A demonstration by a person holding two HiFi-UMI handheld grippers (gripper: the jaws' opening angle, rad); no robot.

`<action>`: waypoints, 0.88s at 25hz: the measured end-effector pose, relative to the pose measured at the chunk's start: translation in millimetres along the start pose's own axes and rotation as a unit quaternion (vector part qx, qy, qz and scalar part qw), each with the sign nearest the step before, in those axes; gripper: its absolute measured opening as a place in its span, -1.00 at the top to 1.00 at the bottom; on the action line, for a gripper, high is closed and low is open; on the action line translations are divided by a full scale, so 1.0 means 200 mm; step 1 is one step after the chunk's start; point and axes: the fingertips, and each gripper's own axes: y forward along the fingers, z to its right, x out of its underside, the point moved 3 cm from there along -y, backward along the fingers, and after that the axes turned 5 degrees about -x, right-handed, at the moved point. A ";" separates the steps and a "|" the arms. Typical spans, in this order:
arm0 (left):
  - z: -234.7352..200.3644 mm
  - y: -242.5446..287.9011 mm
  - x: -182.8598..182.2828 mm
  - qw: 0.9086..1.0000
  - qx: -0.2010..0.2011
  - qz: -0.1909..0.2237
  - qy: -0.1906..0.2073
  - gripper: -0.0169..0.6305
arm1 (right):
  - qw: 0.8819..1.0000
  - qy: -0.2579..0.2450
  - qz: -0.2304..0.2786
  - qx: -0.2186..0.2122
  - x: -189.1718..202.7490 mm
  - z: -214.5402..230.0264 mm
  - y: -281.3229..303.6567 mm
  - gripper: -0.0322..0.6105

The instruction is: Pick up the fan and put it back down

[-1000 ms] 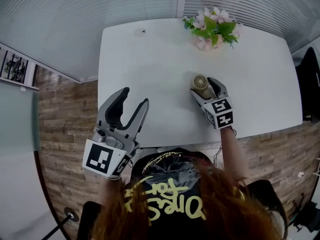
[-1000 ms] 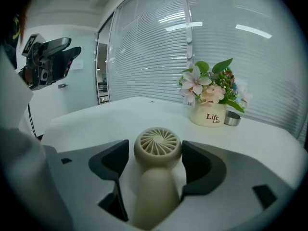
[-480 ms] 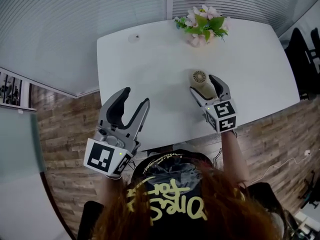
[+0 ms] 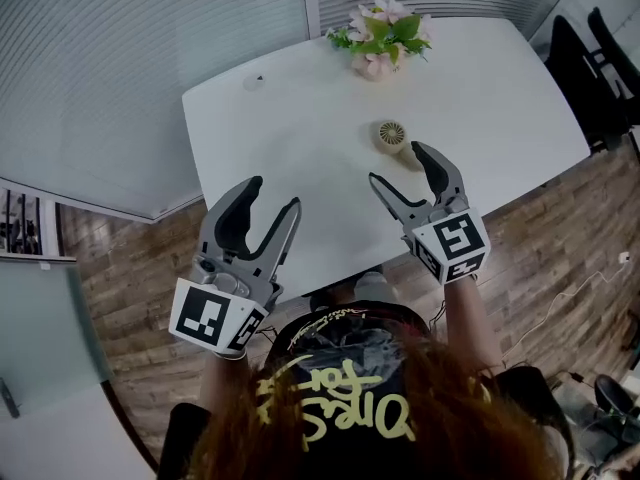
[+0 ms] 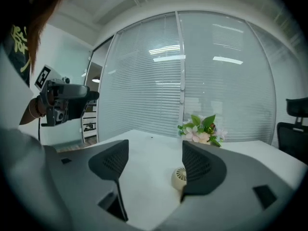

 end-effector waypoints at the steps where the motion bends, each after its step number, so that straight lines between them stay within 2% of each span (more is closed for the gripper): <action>1: 0.00 -0.01 0.00 1.000 0.006 0.001 0.000 0.31 | 1.000 0.002 0.011 0.002 -0.03 -0.03 -0.02 -0.13; 5: 0.02 -0.07 0.00 0.999 0.032 0.002 0.001 0.31 | 0.999 0.017 0.045 0.015 -0.14 -0.17 -0.12 -0.13; 10: 0.03 -0.15 0.00 0.998 0.059 0.003 0.004 0.31 | 0.997 0.013 0.075 0.033 -0.22 -0.30 -0.22 -0.13; 15: 0.04 -0.23 -0.01 0.997 0.073 0.006 0.006 0.31 | 0.991 0.047 0.122 0.035 -0.27 -0.39 -0.31 -0.13; 22: 0.05 -0.29 0.00 0.996 0.086 0.008 0.006 0.31 | 0.990 0.044 0.126 0.044 -0.27 -0.48 -0.36 -0.13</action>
